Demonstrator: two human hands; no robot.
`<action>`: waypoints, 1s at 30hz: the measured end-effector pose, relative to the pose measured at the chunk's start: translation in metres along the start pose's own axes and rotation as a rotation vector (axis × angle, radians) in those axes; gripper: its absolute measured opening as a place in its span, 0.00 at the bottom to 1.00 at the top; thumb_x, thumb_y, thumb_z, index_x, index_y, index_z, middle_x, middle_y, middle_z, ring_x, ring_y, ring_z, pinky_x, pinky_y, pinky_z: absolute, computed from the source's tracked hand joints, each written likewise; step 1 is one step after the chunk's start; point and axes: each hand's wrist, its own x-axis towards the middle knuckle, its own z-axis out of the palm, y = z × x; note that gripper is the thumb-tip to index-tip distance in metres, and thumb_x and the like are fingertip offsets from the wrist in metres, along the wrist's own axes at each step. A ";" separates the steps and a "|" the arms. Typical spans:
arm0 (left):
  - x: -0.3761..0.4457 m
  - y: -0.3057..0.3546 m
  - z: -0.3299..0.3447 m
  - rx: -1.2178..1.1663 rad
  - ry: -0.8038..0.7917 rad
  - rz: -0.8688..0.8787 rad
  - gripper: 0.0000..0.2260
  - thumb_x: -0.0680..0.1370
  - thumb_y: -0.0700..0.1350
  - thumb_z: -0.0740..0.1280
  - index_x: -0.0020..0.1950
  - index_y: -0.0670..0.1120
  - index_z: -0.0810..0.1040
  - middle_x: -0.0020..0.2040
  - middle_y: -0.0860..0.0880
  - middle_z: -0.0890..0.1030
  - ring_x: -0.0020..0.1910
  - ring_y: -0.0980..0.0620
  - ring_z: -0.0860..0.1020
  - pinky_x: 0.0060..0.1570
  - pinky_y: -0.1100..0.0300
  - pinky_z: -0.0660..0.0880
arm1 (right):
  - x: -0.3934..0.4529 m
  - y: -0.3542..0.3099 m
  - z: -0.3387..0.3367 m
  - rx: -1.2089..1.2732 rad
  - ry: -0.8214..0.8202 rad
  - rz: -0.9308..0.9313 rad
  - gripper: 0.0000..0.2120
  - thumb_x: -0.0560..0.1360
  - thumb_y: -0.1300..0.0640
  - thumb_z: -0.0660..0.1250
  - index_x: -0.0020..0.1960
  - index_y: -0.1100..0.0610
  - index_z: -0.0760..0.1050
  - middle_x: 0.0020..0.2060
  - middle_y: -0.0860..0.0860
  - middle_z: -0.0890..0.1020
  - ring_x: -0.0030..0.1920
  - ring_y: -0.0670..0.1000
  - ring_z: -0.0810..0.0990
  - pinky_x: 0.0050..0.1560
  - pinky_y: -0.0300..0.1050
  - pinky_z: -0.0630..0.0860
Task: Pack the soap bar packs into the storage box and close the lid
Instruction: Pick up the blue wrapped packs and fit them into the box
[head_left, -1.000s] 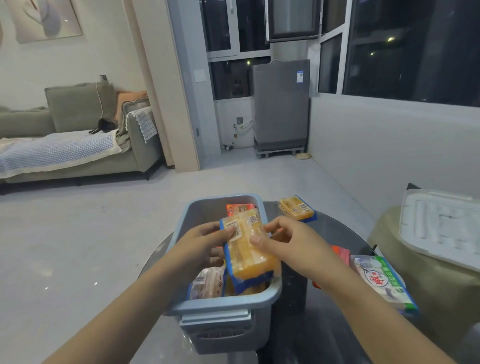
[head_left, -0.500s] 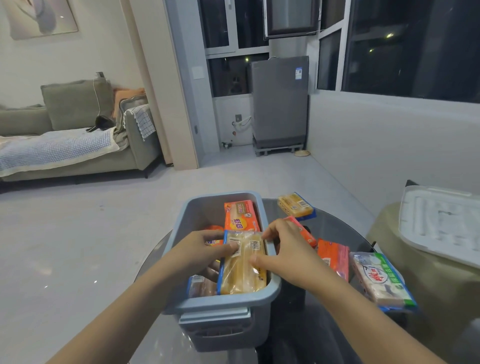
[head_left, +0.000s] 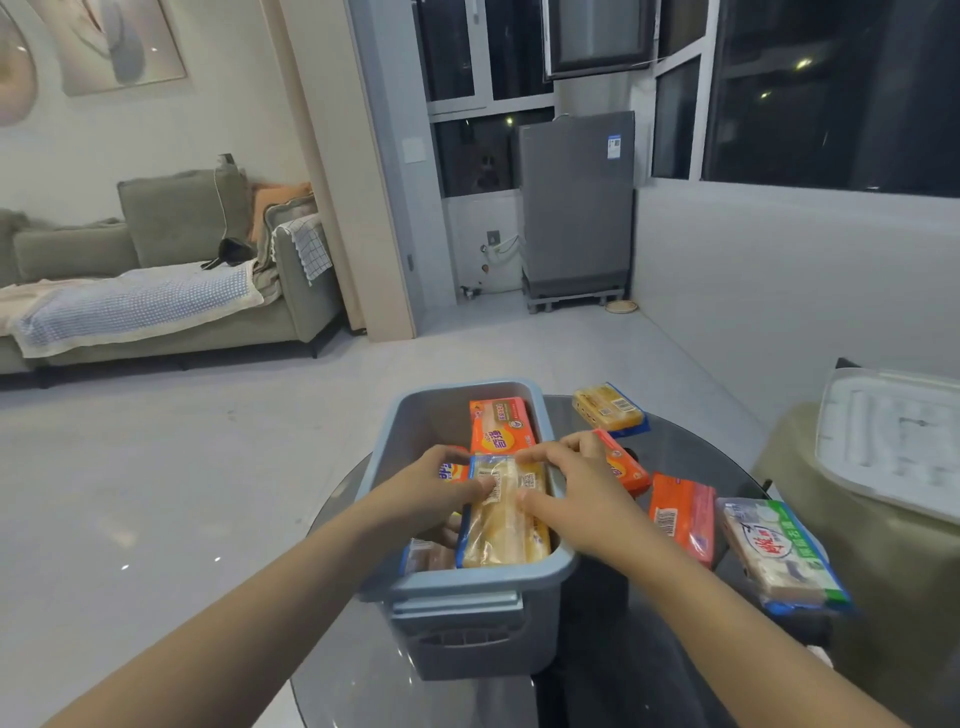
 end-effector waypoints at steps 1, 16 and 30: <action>0.000 -0.002 0.000 -0.049 0.005 -0.003 0.17 0.76 0.49 0.68 0.63 0.50 0.68 0.43 0.45 0.81 0.24 0.55 0.81 0.25 0.63 0.76 | 0.000 -0.001 0.000 -0.023 0.000 -0.015 0.18 0.74 0.52 0.67 0.63 0.46 0.71 0.54 0.45 0.62 0.51 0.42 0.67 0.32 0.28 0.67; 0.010 0.015 0.007 0.002 -0.061 -0.122 0.15 0.78 0.53 0.63 0.55 0.43 0.76 0.42 0.45 0.81 0.30 0.50 0.82 0.34 0.56 0.80 | 0.014 -0.009 -0.014 -0.302 -0.108 -0.092 0.21 0.77 0.49 0.62 0.68 0.51 0.69 0.53 0.46 0.64 0.54 0.46 0.69 0.52 0.39 0.68; 0.009 0.006 0.009 0.047 -0.020 -0.141 0.14 0.78 0.56 0.62 0.56 0.48 0.71 0.44 0.47 0.79 0.29 0.54 0.82 0.25 0.62 0.77 | 0.012 -0.007 -0.006 -0.426 -0.151 -0.089 0.20 0.78 0.48 0.59 0.69 0.47 0.67 0.59 0.48 0.64 0.59 0.49 0.65 0.58 0.47 0.71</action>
